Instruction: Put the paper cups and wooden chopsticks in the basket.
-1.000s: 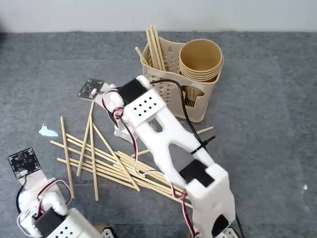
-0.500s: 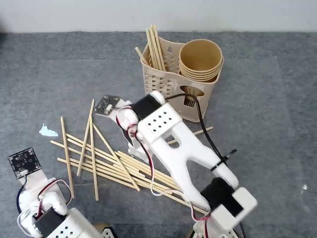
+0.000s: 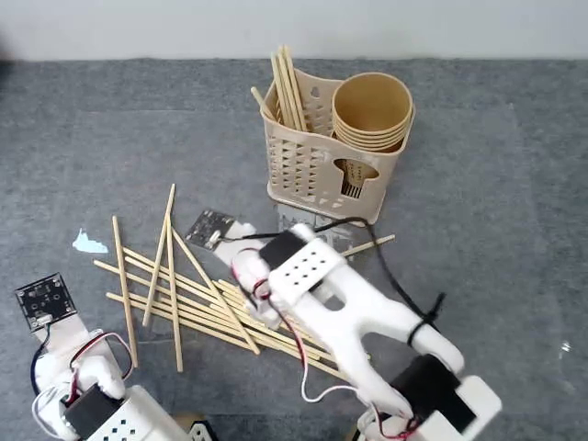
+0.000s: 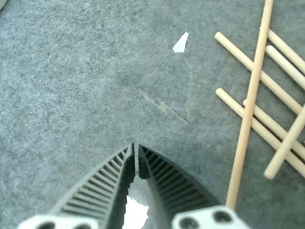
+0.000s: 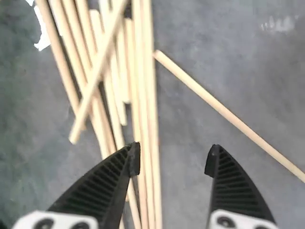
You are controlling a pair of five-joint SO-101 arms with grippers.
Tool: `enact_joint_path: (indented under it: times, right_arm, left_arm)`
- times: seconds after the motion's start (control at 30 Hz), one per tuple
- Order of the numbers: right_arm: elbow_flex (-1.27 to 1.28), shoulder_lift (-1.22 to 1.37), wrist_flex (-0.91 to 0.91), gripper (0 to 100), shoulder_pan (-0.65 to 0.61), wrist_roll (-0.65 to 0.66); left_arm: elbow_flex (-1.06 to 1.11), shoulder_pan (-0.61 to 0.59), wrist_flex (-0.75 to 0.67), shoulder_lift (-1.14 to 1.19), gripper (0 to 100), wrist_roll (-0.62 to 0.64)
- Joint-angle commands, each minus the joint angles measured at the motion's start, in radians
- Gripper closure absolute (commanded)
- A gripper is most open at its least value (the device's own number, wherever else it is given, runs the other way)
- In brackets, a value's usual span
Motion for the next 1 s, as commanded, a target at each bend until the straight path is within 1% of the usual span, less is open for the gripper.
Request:
enact_joint_path:
  times: [0.0,0.2,0.4,0.47,0.6,0.67,0.77,0.97]
  right_arm:
    - [0.0,0.044,-0.05,76.4,-0.036,-0.035]
    - [-0.005,0.174,-0.113,76.4,-0.038,-0.035]
    - [0.0,0.239,-0.154,76.9,-0.038,-0.035]
    - [0.0,0.26,-0.171,80.9,-0.031,-0.029]
    - [-0.005,0.3,-0.197,93.0,-0.015,-0.028]
    - [-0.005,0.302,-0.196,96.4,-0.01,-0.026]
    - [-0.005,0.298,-0.196,98.7,-0.004,-0.026]
    - [-0.005,0.292,-0.196,99.1,-0.004,-0.008]
  left_arm:
    - [-0.007,0.008,-0.017,0.003,98,-0.008]
    - [-0.007,0.008,-0.017,0.003,98,-0.008]
    - [-0.007,0.008,-0.017,0.003,98,-0.008]
    - [-0.007,0.008,-0.017,0.003,98,-0.008]
    - [-0.007,0.008,-0.017,0.003,98,-0.008]
    - [-0.007,0.008,-0.017,0.003,98,-0.008]
    - [-0.007,0.008,-0.017,0.003,98,-0.008]
    - [-0.007,0.008,-0.017,0.003,98,-0.008]
